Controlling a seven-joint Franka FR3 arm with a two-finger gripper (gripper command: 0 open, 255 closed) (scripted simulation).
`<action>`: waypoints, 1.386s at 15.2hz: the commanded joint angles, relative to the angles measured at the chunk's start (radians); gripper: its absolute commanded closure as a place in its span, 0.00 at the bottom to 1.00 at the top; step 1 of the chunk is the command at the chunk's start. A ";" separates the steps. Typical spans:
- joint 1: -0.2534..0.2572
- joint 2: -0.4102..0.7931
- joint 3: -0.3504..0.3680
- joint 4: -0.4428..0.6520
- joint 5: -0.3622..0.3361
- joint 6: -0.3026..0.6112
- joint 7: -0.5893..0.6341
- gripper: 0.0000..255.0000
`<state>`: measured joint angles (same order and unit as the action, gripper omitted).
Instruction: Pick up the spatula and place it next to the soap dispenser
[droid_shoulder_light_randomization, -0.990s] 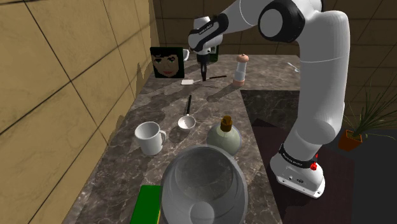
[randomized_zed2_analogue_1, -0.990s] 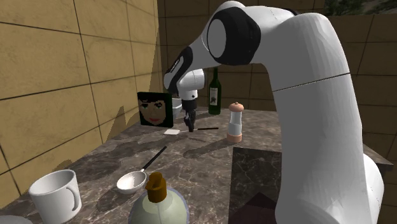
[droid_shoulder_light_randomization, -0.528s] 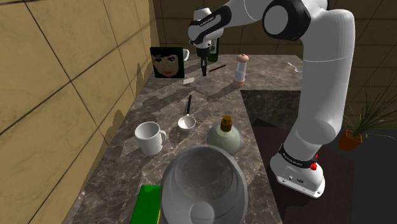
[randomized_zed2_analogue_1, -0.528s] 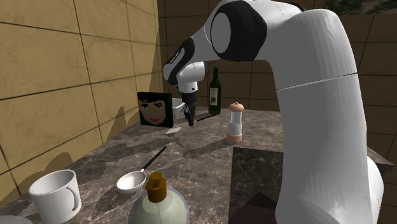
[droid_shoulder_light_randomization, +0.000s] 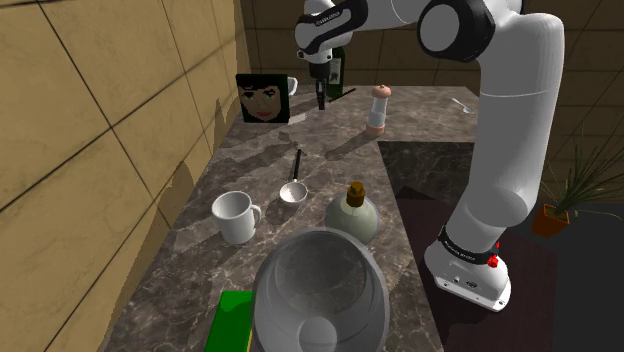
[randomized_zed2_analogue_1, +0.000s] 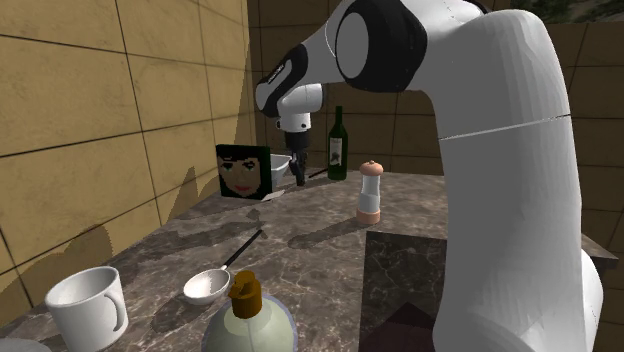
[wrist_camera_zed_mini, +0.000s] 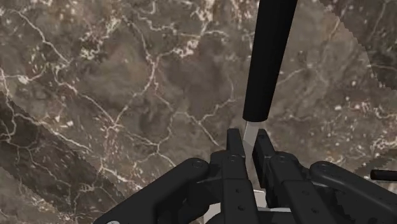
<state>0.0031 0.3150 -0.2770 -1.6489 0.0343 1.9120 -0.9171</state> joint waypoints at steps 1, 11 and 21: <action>0.001 -0.005 0.000 0.023 -0.002 -0.029 0.001 1.00; -0.002 -0.020 -0.003 0.138 -0.006 -0.157 0.000 1.00; -0.009 -0.009 -0.006 0.288 -0.003 -0.296 -0.005 1.00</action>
<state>-0.0052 0.3045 -0.2826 -1.3802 0.0308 1.6337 -0.9220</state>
